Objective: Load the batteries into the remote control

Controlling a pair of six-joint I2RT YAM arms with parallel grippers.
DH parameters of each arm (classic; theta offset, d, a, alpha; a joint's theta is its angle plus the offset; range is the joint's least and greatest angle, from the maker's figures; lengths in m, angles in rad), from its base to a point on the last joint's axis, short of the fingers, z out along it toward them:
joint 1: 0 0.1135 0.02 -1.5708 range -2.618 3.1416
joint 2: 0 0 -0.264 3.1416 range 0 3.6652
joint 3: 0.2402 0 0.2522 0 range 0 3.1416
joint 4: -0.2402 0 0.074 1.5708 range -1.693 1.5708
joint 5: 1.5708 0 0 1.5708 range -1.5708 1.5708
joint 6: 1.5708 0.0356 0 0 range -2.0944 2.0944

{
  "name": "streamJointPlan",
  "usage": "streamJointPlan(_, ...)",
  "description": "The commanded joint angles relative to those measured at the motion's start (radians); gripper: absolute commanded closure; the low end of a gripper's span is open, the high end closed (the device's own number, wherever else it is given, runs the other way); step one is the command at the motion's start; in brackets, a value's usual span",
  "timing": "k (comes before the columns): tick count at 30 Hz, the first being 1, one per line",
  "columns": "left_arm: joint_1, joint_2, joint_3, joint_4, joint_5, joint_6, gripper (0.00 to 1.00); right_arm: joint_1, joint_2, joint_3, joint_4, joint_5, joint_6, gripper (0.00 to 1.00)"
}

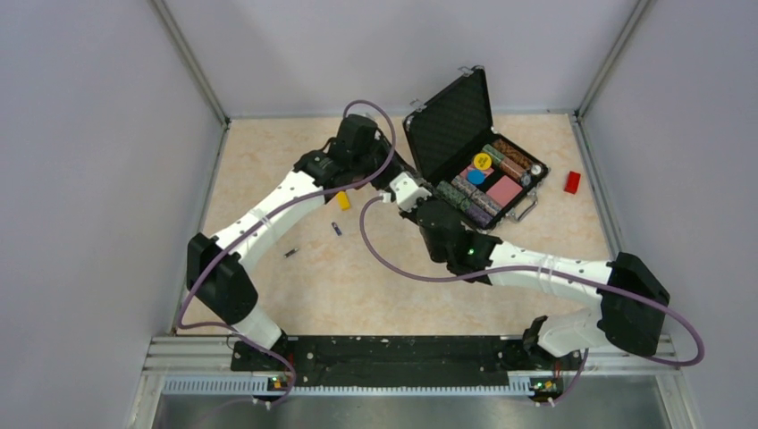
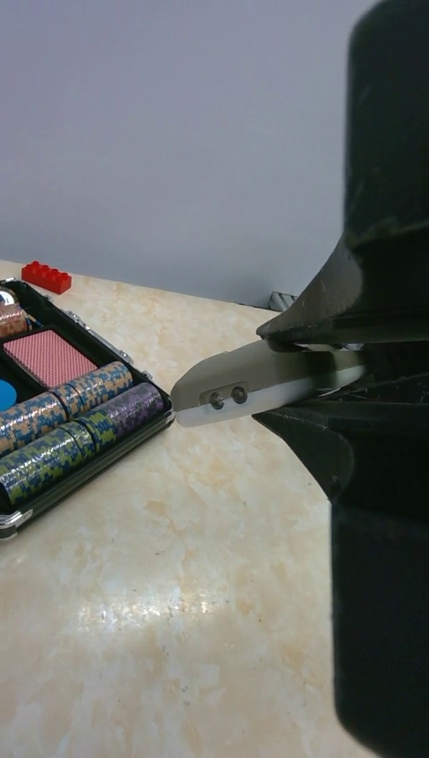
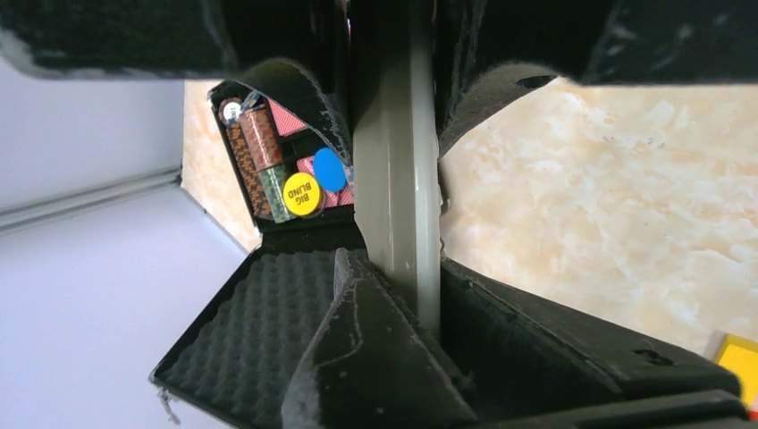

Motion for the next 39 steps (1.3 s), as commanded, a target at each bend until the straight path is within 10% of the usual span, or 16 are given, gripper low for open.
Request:
streamJointPlan(1, 0.023, 0.015, 0.016, -0.036, -0.02, 0.053, 1.0, 0.021, -0.038, 0.005, 0.197, -0.003, -0.061, 0.6)
streamJointPlan(6, 0.046, 0.009, 0.009, -0.029, -0.04, 0.068, 1.0, 0.021, -0.108, -0.024, 0.139, -0.123, 0.024, 0.19)
streamJointPlan(11, 0.082, -0.019, -0.025, 0.035, -0.038, 0.105, 1.0, 0.018, -0.187, 0.002, -0.067, -0.355, 0.194, 0.02)
streamJointPlan(29, 0.148, -0.413, -0.396, 0.621, 0.134, 0.429, 1.0, -0.485, -0.202, 0.122, -0.235, -1.05, 1.334, 0.01)
streamJointPlan(39, 0.148, -0.515, -0.505, 0.841, 0.111, 0.155, 1.0, -0.483, -0.151, -0.015, 0.368, -1.294, 1.643, 0.01)
